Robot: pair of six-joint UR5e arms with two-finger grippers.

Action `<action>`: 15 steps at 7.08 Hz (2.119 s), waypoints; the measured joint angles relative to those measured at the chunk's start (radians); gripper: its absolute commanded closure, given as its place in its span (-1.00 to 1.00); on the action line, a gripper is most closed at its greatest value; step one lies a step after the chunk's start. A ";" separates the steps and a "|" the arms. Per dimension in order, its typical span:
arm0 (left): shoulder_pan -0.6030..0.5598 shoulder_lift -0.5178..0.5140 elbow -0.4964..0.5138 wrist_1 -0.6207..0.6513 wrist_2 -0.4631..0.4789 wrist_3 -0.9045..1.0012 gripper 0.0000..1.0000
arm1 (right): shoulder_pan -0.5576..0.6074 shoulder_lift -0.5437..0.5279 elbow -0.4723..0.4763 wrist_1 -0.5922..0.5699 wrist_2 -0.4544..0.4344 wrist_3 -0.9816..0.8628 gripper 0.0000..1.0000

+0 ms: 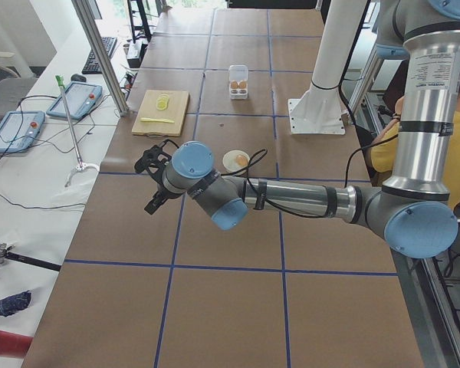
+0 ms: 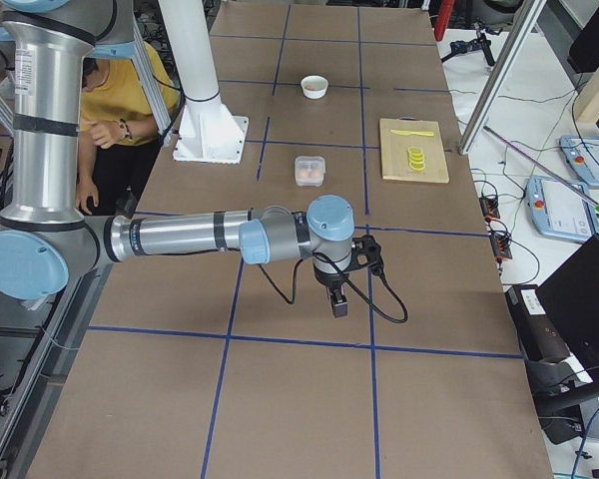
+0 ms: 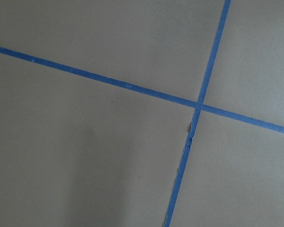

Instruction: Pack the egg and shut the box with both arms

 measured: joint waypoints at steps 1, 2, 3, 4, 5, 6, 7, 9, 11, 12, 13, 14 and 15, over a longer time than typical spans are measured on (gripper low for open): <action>0.035 0.009 -0.011 -0.064 -0.017 -0.005 -1.00 | 0.000 0.000 0.001 -0.001 0.000 0.001 -1.00; 0.098 0.006 -0.020 -0.092 -0.031 -0.037 -1.00 | 0.000 0.000 0.001 -0.001 0.000 0.001 -1.00; 0.157 0.005 -0.039 -0.102 -0.003 -0.105 -1.00 | 0.000 0.000 0.000 -0.001 0.000 0.001 -1.00; 0.231 0.006 -0.066 -0.099 0.078 -0.178 -1.00 | 0.000 0.000 0.001 -0.001 0.000 0.001 -1.00; 0.314 0.007 -0.095 -0.073 0.184 -0.256 -0.99 | 0.000 0.000 0.002 0.000 0.000 0.002 -1.00; 0.408 0.005 -0.146 0.000 0.302 -0.344 -0.99 | 0.000 0.000 0.003 -0.001 0.000 0.002 -1.00; 0.491 0.003 -0.205 0.089 0.391 -0.408 -0.90 | 0.000 0.000 0.003 -0.001 0.000 0.002 -1.00; 0.622 0.001 -0.281 0.198 0.492 -0.486 -0.59 | 0.000 0.000 0.003 -0.001 0.000 0.003 -1.00; 0.752 -0.006 -0.302 0.217 0.538 -0.569 -0.58 | -0.001 0.002 0.002 -0.001 -0.001 0.003 -1.00; 0.806 -0.008 -0.308 0.218 0.552 -0.591 -0.38 | 0.000 0.004 0.000 -0.001 -0.001 0.003 -1.00; 0.844 -0.009 -0.310 0.218 0.558 -0.599 -0.35 | 0.000 0.006 -0.002 -0.001 -0.002 0.003 -1.00; 0.871 -0.009 -0.309 0.218 0.561 -0.601 -0.35 | 0.000 0.007 -0.002 -0.001 -0.002 0.003 -1.00; 0.890 -0.009 -0.304 0.218 0.561 -0.599 -0.36 | 0.000 0.008 -0.003 -0.001 -0.002 0.003 -1.00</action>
